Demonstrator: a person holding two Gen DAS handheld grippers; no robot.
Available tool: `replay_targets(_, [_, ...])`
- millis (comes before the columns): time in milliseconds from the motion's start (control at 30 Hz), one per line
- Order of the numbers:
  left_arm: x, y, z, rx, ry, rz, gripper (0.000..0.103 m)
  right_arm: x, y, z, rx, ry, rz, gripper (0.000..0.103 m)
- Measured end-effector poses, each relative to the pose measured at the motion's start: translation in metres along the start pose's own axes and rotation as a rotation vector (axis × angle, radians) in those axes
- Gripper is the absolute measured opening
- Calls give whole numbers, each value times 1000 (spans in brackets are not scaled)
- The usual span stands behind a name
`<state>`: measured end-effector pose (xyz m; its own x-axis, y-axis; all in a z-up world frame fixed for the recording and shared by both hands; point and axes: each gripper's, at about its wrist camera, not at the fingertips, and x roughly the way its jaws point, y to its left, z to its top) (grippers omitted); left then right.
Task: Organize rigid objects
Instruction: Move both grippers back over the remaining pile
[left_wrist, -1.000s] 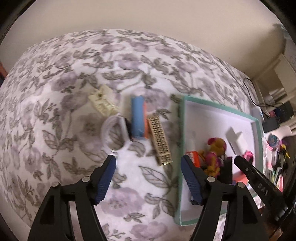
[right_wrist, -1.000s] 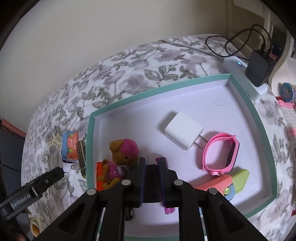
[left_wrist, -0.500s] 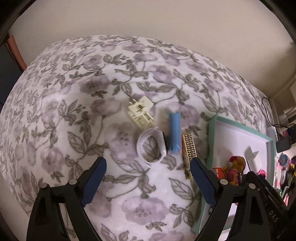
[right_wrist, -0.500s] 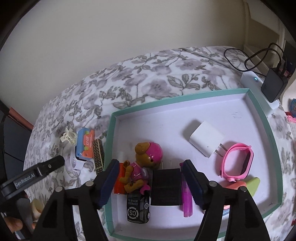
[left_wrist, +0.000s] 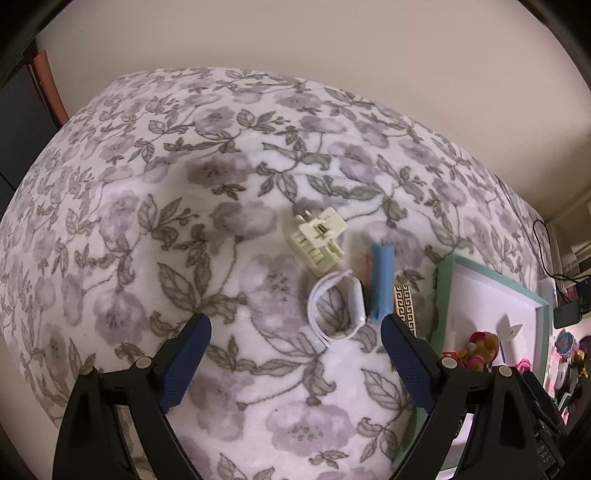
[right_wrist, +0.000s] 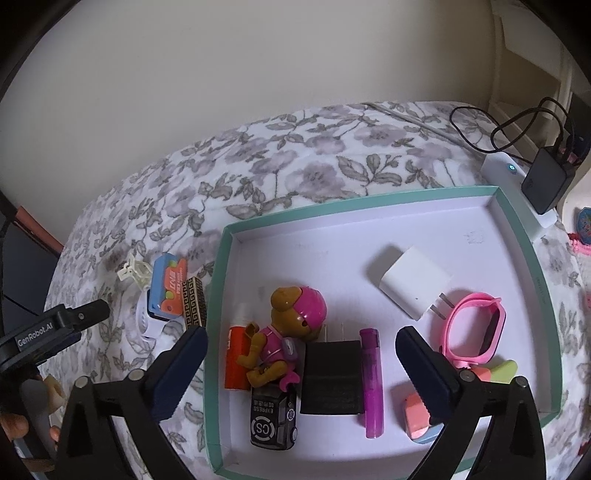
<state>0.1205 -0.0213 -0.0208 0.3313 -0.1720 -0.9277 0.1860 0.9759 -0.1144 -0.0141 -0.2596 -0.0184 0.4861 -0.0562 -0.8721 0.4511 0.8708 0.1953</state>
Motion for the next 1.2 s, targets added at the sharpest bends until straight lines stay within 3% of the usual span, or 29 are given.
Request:
replay_targets(267, [2,17,3,-51,-3,6,93,-5,4,1,-23,-56,-29,103])
replay_targets(467, [-5,35,9,-65,-69,52,94,-6,14,2,-58,-86,-21,103])
replay_targets(567, [-8,45,12,-81,-100,41,97,-4,17,0,-54,-83,-14,103])
replay_targets(633, [-9,52,14,-91,-113,48,103,-3,20,-1,-46,-85,11,103])
replay_targets(1033, [-20,62,30,-108,-204,21,103,1,57,4,-119,-76,96,103])
replay_targets(1200, [-13,50,36,-92,-178,14,103,12,74,11,-124,-49,146,103])
